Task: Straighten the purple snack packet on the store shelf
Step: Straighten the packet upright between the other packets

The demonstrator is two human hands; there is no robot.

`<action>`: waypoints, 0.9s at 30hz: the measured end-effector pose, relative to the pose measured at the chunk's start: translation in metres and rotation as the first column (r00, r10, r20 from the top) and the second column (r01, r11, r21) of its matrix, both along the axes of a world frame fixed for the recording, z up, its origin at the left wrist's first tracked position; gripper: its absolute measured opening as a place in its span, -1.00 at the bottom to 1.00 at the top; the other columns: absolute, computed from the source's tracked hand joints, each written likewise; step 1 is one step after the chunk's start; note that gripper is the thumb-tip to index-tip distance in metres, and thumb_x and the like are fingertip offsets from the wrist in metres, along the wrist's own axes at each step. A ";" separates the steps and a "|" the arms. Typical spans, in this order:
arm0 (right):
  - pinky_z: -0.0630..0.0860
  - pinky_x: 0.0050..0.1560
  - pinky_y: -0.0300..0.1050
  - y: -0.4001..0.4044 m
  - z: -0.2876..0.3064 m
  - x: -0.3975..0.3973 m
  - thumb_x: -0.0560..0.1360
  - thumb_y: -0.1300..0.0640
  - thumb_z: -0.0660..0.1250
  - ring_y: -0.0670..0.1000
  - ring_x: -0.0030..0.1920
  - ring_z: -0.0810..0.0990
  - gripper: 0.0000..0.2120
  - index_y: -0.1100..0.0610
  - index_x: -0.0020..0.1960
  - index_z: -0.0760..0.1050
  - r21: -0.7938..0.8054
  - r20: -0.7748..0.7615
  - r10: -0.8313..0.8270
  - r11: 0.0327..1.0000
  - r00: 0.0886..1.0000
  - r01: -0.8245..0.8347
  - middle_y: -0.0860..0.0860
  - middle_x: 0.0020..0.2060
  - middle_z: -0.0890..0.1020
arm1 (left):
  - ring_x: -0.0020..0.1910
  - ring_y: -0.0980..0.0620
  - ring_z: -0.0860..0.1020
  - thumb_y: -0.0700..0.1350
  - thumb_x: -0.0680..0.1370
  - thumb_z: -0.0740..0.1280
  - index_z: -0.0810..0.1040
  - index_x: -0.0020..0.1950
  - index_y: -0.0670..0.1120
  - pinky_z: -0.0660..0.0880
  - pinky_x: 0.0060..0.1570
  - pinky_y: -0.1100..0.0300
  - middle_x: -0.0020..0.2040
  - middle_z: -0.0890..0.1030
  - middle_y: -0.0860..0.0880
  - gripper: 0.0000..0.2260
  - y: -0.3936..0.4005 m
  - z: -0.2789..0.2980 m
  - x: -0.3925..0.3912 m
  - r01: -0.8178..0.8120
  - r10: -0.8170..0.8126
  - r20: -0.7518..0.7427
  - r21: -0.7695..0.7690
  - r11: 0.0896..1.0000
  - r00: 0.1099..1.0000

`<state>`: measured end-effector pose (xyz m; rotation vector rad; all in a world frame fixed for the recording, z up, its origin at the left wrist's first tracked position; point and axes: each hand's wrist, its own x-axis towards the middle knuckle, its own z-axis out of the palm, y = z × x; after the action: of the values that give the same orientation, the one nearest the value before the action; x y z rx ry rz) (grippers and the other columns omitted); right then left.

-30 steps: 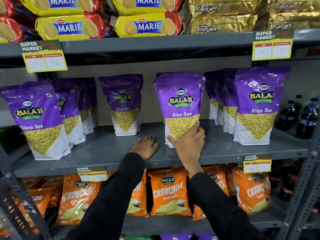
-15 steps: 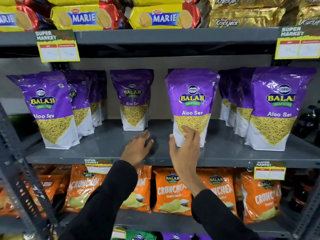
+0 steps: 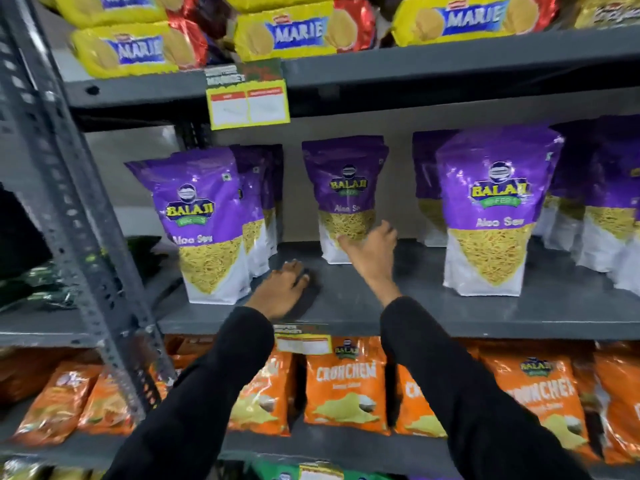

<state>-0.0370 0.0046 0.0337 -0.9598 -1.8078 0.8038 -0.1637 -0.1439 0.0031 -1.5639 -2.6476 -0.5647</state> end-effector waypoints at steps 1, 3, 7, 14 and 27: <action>0.48 0.28 0.14 0.002 0.003 -0.011 0.36 -0.15 0.57 0.29 0.39 0.38 -0.07 0.35 0.45 0.23 -0.009 0.025 -0.029 1.000 0.999 0.029 0.25 0.36 0.37 | 0.59 -0.15 0.23 0.03 0.71 0.05 0.22 0.60 -0.16 0.18 0.55 -0.02 0.63 0.21 -0.16 -0.51 -0.001 -0.001 -0.006 0.018 -0.019 -0.015 -0.019 1.000 1.000; 0.50 0.27 0.18 0.005 0.006 -0.031 0.30 -0.19 0.60 0.29 0.37 0.41 0.01 0.35 0.47 0.21 -0.023 0.053 -0.072 0.997 0.996 0.073 0.25 0.34 0.38 | 0.61 -0.11 0.19 0.01 0.72 0.04 0.20 0.60 -0.20 0.11 0.57 0.02 0.62 0.20 -0.18 -0.50 -0.003 -0.003 -0.015 0.041 -0.042 -0.031 -0.052 0.998 0.999; 0.46 0.33 0.19 0.007 0.007 -0.064 0.20 -0.27 0.63 0.29 0.40 0.40 0.30 0.38 0.58 0.01 -0.023 0.079 -0.183 0.982 0.980 0.186 0.27 0.41 0.34 | 0.58 -0.11 0.23 0.00 0.72 0.00 0.28 0.53 -0.18 0.12 0.54 -0.06 0.58 0.27 -0.17 -0.56 -0.002 -0.014 -0.022 0.097 -0.110 -0.101 -0.123 0.988 0.989; 0.36 0.44 0.22 0.017 -0.005 -0.083 0.19 -0.20 0.67 0.30 0.51 0.28 0.36 0.38 0.61 -0.07 -0.071 0.146 -0.243 0.964 0.959 0.255 0.32 0.50 0.24 | 0.65 -0.05 0.07 0.03 0.71 -0.04 0.11 0.63 -0.17 -0.02 0.58 -0.07 0.66 0.11 -0.11 -0.48 0.001 -0.018 -0.026 0.114 -0.127 -0.082 -0.148 0.982 0.988; 0.43 0.37 0.19 0.013 -0.011 -0.075 0.22 -0.17 0.67 0.30 0.44 0.37 0.29 0.38 0.59 -0.02 -0.106 0.164 -0.245 0.959 0.956 0.264 0.32 0.43 0.33 | 0.65 -0.04 0.04 0.02 0.71 -0.05 0.06 0.64 -0.17 -0.01 0.61 -0.07 0.66 0.08 -0.09 -0.47 0.001 -0.019 -0.024 0.101 -0.121 -0.116 -0.165 0.981 0.986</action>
<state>-0.1119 0.0180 0.0231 -1.3378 -1.7272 0.7053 -0.1874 -0.1430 -0.0158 -1.7354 -2.5801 -0.2534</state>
